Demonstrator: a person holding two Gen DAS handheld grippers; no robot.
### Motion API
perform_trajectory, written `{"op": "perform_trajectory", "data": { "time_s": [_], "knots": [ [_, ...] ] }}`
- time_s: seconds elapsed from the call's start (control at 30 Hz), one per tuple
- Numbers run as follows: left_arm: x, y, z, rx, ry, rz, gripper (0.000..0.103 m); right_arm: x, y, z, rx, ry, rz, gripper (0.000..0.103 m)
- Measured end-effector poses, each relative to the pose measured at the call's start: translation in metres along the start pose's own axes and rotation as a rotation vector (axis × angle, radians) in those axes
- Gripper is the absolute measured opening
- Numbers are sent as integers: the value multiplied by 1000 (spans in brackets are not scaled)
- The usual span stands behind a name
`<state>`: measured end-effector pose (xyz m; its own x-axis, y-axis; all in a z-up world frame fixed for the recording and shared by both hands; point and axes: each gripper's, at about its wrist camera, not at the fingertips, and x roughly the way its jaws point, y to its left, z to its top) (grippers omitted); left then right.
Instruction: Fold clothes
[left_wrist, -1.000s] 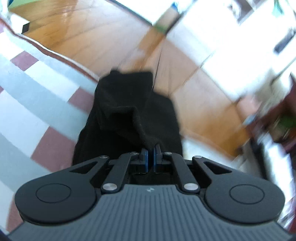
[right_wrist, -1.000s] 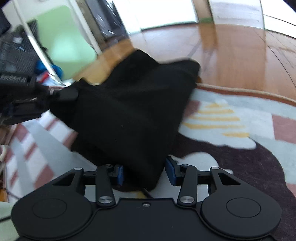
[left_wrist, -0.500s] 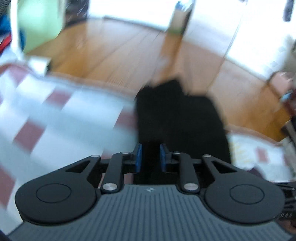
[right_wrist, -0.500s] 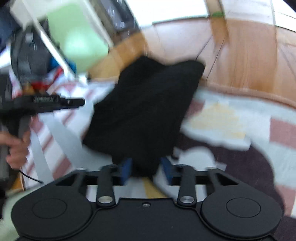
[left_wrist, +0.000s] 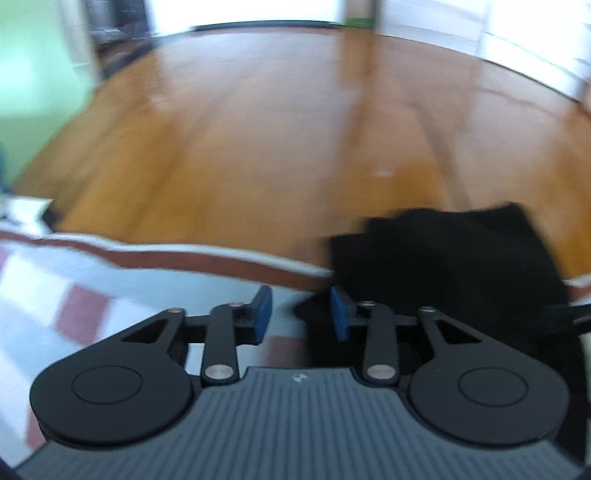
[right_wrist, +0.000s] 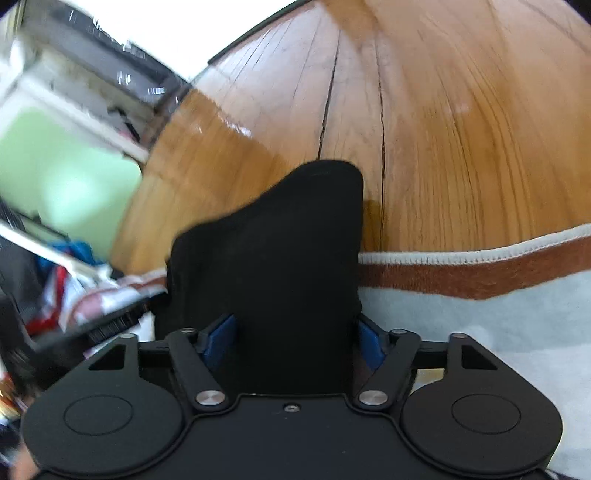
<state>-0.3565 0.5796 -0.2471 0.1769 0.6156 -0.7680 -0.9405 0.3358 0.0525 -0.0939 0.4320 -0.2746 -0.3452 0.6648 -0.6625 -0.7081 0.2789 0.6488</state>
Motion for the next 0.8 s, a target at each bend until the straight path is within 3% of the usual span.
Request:
{"op": "perform_trajectory", "data": {
  "time_s": [0.07,0.3,0.37,0.43,0.5,0.57,0.67,0.8],
  "knots": [
    [-13,21,-10,-66,-19,-17,38,2,-3,2,6,3,18,79],
    [-64,56,-59,-289,-27,-342,47,-2,-8,6,38,-79,12,78],
    [-81,67,-86,-375,-48,-361,53,2,-9,10,37,-105,29,79],
    [-97,79,-113,-469,-76,-373,58,-6,2,4,-34,-170,-5,77],
    [-101,84,-130,-534,-33,-429,58,-13,13,-2,-105,-236,-40,40],
    [-106,86,-142,-555,4,-455,58,-21,24,-9,-176,-301,-75,19],
    [-106,81,-149,-551,20,-442,58,-40,40,-22,-273,-394,-144,15],
    [-110,71,-145,-506,47,-483,58,-79,58,-47,-386,-510,-268,14]
  ]
}}
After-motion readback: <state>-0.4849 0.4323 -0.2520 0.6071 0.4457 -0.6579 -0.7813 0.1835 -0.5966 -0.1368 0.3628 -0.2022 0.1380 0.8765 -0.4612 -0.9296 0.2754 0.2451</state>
